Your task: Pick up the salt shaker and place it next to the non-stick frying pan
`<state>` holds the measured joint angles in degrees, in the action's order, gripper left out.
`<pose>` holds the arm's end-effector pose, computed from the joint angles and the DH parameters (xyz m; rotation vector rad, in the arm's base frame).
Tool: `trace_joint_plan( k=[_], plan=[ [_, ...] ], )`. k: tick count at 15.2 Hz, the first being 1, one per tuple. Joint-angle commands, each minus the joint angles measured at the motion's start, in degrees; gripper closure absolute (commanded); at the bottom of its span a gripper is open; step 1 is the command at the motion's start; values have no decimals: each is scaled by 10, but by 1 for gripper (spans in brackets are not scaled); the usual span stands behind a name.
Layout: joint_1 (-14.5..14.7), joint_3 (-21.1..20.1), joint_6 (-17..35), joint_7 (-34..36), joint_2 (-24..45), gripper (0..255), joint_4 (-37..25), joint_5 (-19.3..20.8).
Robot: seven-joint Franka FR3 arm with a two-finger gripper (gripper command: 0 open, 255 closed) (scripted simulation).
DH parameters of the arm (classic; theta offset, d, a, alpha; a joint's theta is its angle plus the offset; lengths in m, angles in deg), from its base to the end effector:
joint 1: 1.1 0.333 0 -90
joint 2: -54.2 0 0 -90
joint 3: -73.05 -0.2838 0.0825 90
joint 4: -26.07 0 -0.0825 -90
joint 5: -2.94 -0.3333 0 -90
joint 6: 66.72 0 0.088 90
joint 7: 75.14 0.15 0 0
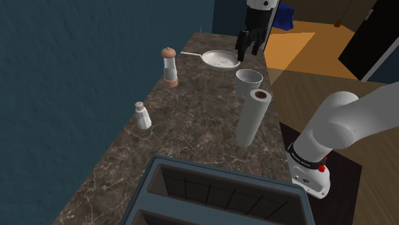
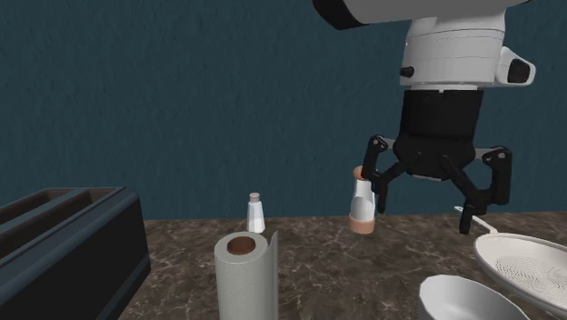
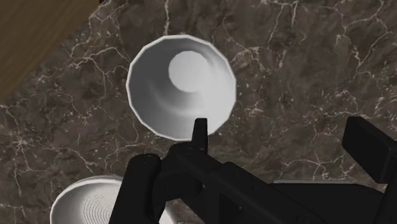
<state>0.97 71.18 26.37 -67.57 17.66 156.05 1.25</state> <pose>0.3210 0.0280 0.5218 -3.1302 0.1120 0.0114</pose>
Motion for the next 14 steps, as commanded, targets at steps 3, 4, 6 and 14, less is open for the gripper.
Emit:
trace_joint_plan(
  k=[3,4,6,14],
  plan=[
    [18,-36,34,37,48,0,-17,-23],
    [22,-45,42,46,60,0,-23,-28],
    [30,-62,58,63,87,0,-36,-36],
    [56,-128,113,134,209,0,-113,-46]
  ],
)
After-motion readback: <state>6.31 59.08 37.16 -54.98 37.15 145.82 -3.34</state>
